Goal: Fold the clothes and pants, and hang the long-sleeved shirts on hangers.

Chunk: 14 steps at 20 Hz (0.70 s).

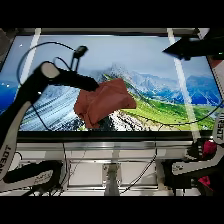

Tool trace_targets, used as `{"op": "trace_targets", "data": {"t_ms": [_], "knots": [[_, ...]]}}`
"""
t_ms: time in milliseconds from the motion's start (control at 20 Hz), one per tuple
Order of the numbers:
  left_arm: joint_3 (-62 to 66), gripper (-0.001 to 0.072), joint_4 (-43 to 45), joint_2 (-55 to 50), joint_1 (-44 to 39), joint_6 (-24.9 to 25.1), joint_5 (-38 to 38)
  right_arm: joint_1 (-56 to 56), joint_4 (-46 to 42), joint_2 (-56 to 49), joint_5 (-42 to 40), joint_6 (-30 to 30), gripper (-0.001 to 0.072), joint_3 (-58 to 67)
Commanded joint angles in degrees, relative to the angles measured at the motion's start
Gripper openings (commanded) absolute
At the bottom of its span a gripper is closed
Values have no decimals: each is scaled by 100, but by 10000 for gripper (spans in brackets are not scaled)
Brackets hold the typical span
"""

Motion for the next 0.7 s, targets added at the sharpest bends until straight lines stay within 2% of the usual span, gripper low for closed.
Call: {"op": "trace_targets", "data": {"t_ms": [0, 150, 200, 250, 300, 350, 400, 550, 650], "knots": [[4, 6, 256, 286, 1169, -240, -212, 1333, -1322, -291, -352, 1497, 8, -439], [4, 6, 160, 315, 1692, -409, -503, 2634, -2428, -638, -1266, 2920, 9, -439], [4, 6, 162, 315, 1742, -409, -579, 3021, -2728, -752, -1521, 3121, 10, -439], [4, 6, 162, 315, 1742, -409, -636, 3314, -2931, -857, -1585, 3276, 51, -439], [4, 6, 162, 315, 1735, -409, -673, 3595, -3095, -968, -1569, 3429, 273, -439], [4, 6, 160, 315, 1694, -409, -691, 3814, -3246, -1075, -1591, 3718, 528, -439], [4, 6, 157, 315, 1655, -409, -706, 4000, -3364, -1182, -1705, 4153, 566, -439], [4, 7, 142, 315, 1574, -409, -765, 4273, -3501, -1451, -2258, 5440, 566, -437], [4, 7, 142, 317, 1563, -407, -846, 4413, -3475, -1513, -2704, 5600, 566, -433]]}}
